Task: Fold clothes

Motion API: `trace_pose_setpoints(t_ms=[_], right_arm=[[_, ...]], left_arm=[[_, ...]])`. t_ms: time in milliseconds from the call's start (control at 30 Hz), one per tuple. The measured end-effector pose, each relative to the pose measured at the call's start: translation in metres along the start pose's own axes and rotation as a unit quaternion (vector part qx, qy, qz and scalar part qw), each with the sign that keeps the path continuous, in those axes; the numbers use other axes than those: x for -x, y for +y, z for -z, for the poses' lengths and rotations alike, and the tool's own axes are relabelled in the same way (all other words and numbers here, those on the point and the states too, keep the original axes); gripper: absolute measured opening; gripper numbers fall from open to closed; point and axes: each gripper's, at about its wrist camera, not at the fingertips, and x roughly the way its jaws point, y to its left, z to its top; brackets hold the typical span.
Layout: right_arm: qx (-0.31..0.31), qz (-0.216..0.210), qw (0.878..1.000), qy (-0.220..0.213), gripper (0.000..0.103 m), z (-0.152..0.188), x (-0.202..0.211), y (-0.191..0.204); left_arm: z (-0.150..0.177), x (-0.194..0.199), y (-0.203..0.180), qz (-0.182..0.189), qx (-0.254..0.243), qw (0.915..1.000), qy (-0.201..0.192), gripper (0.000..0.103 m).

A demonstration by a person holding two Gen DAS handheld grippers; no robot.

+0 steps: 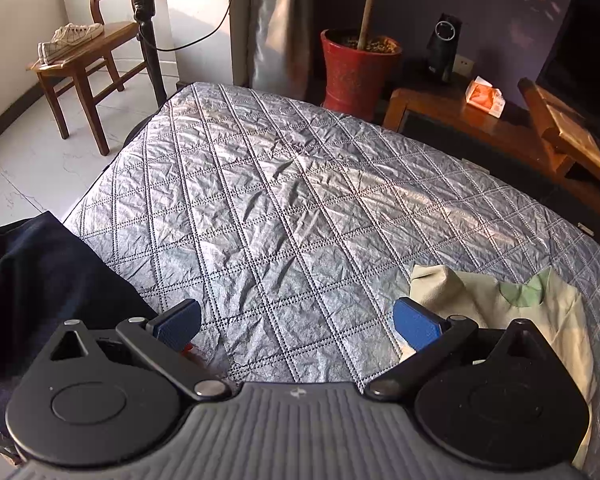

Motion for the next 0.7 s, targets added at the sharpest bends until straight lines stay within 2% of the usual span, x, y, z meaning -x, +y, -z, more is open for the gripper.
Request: trace_pose_setpoints(t_ms=[33,167,267,300,333,500,533,567,700], right_arm=[[-0.002,-0.008,1.0,0.003,0.057,0.002,0.0,0.001],[-0.054,-0.041,0.998,0.015,0.057,0.009,-0.004,-0.002],[-0.058,-0.048,0.997,0.013,0.058,0.01,-0.005,-0.003],[-0.056,-0.051,0.997,0.012,0.052,0.01,-0.005,-0.003],[-0.053,-0.054,0.997,0.011,0.04,0.009,-0.004,-0.003],[-0.028,-0.055,0.998,0.012,0.018,0.01,-0.005,0.0],[-0.02,-0.056,0.998,0.012,0.007,0.01,-0.004,0.002],[-0.015,-0.061,0.998,0.01,0.003,0.008,-0.003,0.003],[0.034,-0.071,0.997,-0.013,0.003,-0.012,0.013,0.01]], left_arm=[[0.0,0.0,0.0,0.0,0.0,1.0,0.0,0.102],[0.001,0.0,-0.002,0.0,-0.003,1.0,0.001,0.102],[0.001,-0.001,-0.003,0.0,-0.003,1.0,0.002,0.102],[0.001,-0.001,-0.003,0.001,-0.003,1.0,0.002,0.102],[0.001,-0.001,-0.002,0.002,-0.002,1.0,0.003,0.102],[0.002,-0.001,-0.003,0.003,-0.002,1.0,0.003,0.102],[0.002,-0.001,-0.003,0.003,-0.002,1.0,0.003,0.102],[0.002,0.0,-0.003,0.003,-0.002,1.0,0.003,0.102],[0.002,0.0,-0.003,0.003,0.001,1.0,0.003,0.102]])
